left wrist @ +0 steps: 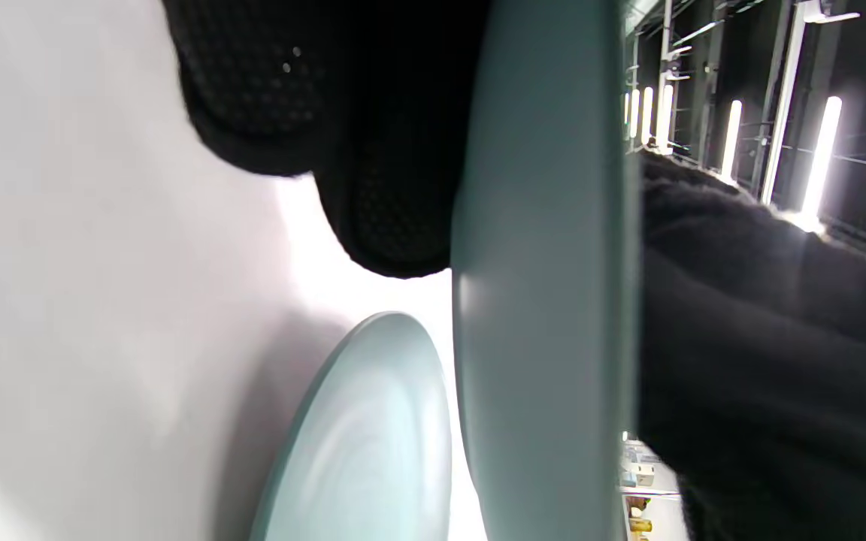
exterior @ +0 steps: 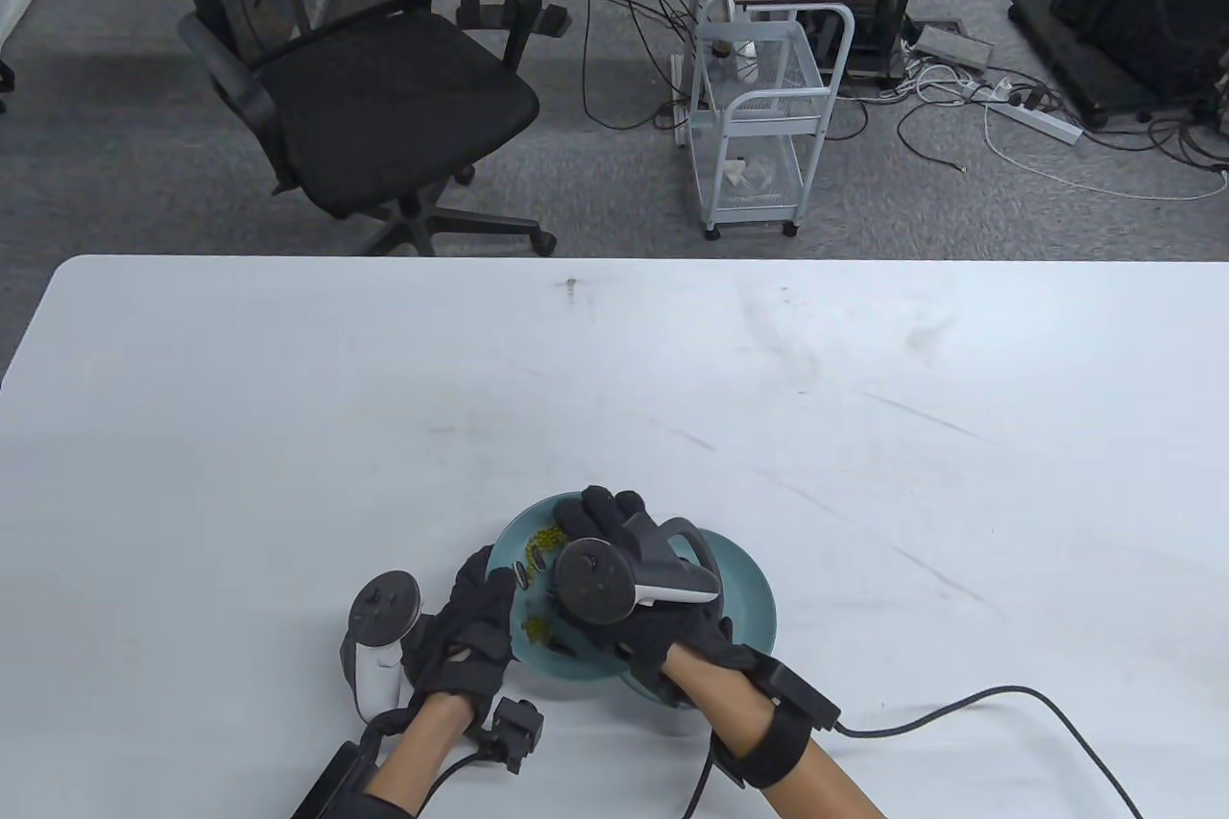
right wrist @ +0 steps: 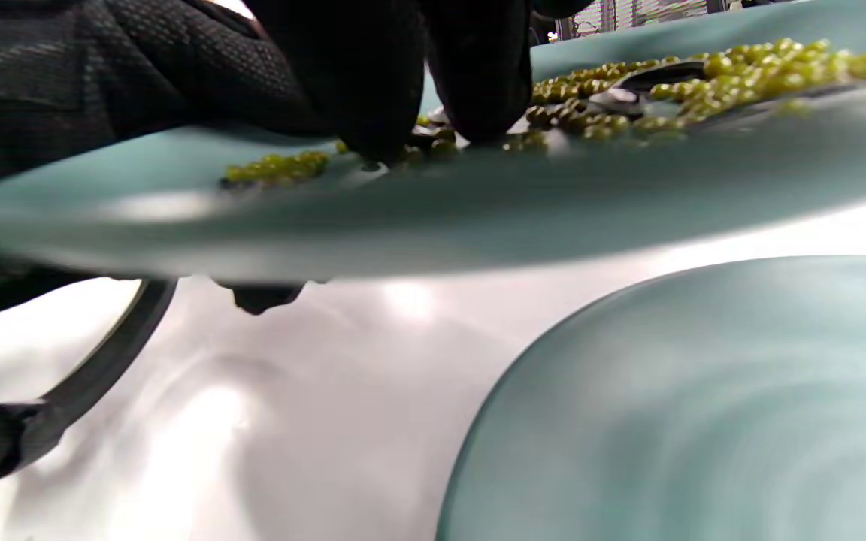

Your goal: Pick sunflower seeds with hand pinch into plate

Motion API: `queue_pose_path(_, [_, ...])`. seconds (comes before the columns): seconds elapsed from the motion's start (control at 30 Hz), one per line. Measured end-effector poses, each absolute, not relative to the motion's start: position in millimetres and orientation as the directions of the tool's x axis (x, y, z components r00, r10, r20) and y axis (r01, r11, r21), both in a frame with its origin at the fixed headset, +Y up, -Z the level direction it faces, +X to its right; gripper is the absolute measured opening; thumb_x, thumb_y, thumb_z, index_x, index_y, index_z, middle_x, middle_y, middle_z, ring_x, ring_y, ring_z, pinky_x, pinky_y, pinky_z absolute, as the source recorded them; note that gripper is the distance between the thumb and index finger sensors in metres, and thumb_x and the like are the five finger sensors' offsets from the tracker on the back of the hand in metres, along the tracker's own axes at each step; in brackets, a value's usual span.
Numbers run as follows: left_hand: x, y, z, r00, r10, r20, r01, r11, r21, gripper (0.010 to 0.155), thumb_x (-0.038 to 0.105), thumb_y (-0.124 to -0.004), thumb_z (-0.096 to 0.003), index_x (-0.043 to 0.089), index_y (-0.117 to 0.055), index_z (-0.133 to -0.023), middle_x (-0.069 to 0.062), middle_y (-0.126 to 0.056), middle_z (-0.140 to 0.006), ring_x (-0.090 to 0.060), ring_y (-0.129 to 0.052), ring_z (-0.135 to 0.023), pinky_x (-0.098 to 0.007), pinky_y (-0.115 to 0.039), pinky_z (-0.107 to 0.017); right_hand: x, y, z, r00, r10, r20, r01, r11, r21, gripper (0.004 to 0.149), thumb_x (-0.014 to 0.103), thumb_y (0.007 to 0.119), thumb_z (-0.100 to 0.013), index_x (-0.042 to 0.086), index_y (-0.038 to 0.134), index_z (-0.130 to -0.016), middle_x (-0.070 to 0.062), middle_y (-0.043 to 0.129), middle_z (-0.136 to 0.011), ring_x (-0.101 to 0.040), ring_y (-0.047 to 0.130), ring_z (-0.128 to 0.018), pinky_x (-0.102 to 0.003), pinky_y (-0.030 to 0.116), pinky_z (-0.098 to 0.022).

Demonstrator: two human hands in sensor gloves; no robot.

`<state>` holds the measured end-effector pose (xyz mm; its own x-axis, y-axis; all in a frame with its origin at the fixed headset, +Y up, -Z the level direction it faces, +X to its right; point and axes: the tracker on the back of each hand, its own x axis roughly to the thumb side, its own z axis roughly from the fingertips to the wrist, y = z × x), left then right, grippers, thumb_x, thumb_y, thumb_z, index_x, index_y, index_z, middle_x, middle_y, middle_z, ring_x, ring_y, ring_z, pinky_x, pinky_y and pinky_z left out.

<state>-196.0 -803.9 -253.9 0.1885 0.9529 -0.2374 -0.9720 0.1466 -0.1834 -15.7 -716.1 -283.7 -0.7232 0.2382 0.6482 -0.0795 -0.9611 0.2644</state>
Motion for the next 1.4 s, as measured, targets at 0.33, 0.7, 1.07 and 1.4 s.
queue_pose_path(0.33, [-189.4, -803.0, -251.5, 0.187, 0.956, -0.225, -0.966, 0.138, -0.218, 0.051, 0.039, -0.056, -0.06, 0.019, -0.037, -0.103, -0.006, -0.083, -0.083, -0.017, -0.105, -0.049, -0.035, -0.086, -0.039, -13.4, -716.0, -283.4, -0.724, 0.234, 0.649, -0.072, -0.961, 0.267, 0.04, 0.018, 0.089, -0.056, -0.009, 0.083, -0.085, -0.035, 0.04, -0.112, -0.066, 0.028, -0.099, -0.077, 0.024, -0.065])
queue_pose_path(0.7, [-187.0, -803.6, -251.1, 0.18, 0.957, -0.228, -0.966, 0.127, -0.227, 0.051, 0.039, -0.056, -0.0599, 0.018, -0.038, -0.103, -0.006, -0.084, -0.083, -0.017, -0.105, -0.048, -0.036, -0.086, -0.038, -10.9, -714.4, -282.8, -0.736, 0.215, 0.642, -0.075, -0.968, 0.238, 0.034, 0.019, 0.088, -0.057, -0.003, 0.088, -0.082, -0.032, 0.048, -0.113, -0.065, 0.039, -0.099, -0.077, 0.031, -0.066])
queue_pose_path(1.07, [-185.0, -803.5, -251.3, 0.194, 0.958, -0.212, -0.96, 0.14, -0.243, 0.051, 0.039, -0.057, -0.0598, 0.019, -0.039, -0.103, -0.006, -0.085, -0.082, -0.017, -0.105, -0.048, -0.036, -0.086, -0.038, -10.8, -719.5, -283.6, -0.713, 0.24, 0.658, -0.098, -0.965, 0.245, 0.043, 0.018, 0.089, -0.056, 0.001, 0.077, -0.093, -0.033, 0.046, -0.114, -0.064, 0.044, -0.099, -0.076, 0.035, -0.066])
queue_pose_path(1.4, [-185.0, -805.1, -251.8, 0.195, 0.957, -0.214, -0.96, 0.142, -0.24, 0.051, 0.039, -0.057, -0.0598, 0.019, -0.039, -0.103, -0.006, -0.084, -0.082, -0.018, -0.105, -0.048, -0.036, -0.086, -0.037, -12.5, -719.8, -281.1, -0.685, 0.242, 0.687, -0.099, -0.966, 0.24, 0.035, 0.017, 0.088, -0.056, 0.0, 0.084, -0.086, -0.032, 0.048, -0.114, -0.064, 0.045, -0.099, -0.077, 0.035, -0.067])
